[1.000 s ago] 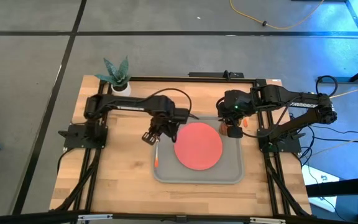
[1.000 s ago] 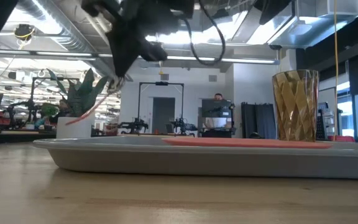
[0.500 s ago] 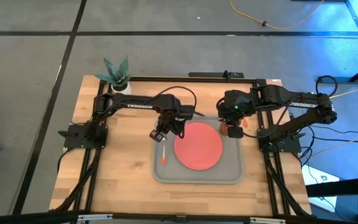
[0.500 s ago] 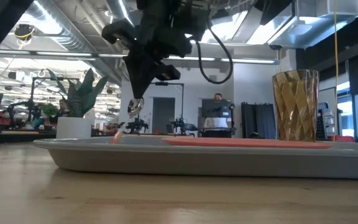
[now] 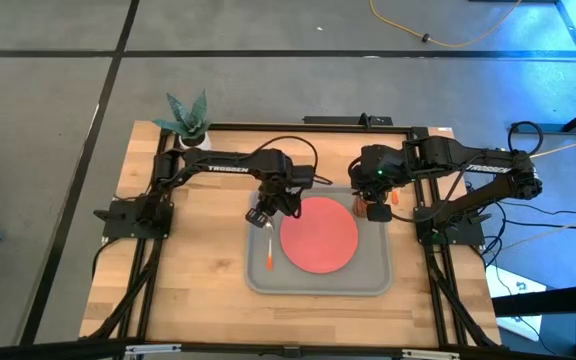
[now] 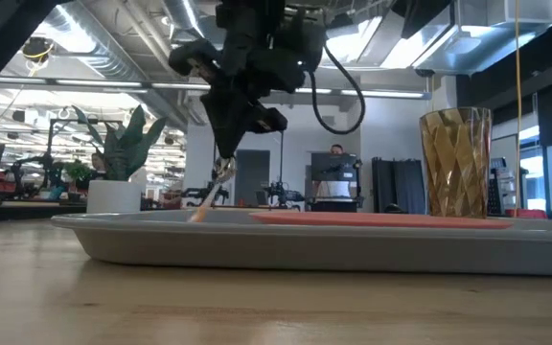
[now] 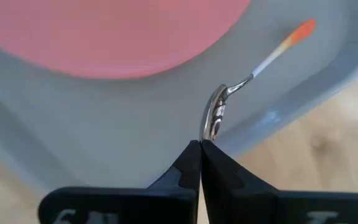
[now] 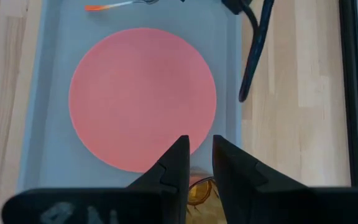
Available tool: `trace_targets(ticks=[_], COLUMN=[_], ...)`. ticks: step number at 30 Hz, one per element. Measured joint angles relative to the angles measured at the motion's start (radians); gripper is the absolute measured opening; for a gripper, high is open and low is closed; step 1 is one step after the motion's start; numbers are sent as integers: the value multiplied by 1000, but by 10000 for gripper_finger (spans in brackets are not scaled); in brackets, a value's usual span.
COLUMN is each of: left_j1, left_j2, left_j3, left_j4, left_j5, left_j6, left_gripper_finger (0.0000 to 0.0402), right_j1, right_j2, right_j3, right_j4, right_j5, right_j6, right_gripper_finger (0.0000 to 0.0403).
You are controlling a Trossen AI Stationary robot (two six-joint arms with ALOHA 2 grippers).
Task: Pick and place plate/cup/fork/spoon on tray
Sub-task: Put the spoon on the left side of the serving tray
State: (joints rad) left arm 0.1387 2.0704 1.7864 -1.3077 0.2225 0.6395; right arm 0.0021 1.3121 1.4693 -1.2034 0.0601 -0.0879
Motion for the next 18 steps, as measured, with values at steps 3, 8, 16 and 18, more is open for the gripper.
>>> trace_targets(ticks=[3, 8, 16, 18], left_j1=[6, 18, 41, 51], left_j2=[25, 63, 72, 72], left_j3=[-1, -1, -1, -1], left_j4=[-7, -7, -58, -81], left_j5=[-44, -23, -38, -59], left_j6=[-1, 0, -6, -13], left_gripper_finger=[0, 0, 0, 0], right_j1=[0, 0, 0, 0], right_j2=[0, 0, 0, 0], right_j3=[0, 0, 0, 0], right_j4=[0, 0, -1, -2], right_j5=[0, 0, 0, 0], right_j6=[0, 0, -3, -4], right_gripper_finger=[71, 71, 71, 71])
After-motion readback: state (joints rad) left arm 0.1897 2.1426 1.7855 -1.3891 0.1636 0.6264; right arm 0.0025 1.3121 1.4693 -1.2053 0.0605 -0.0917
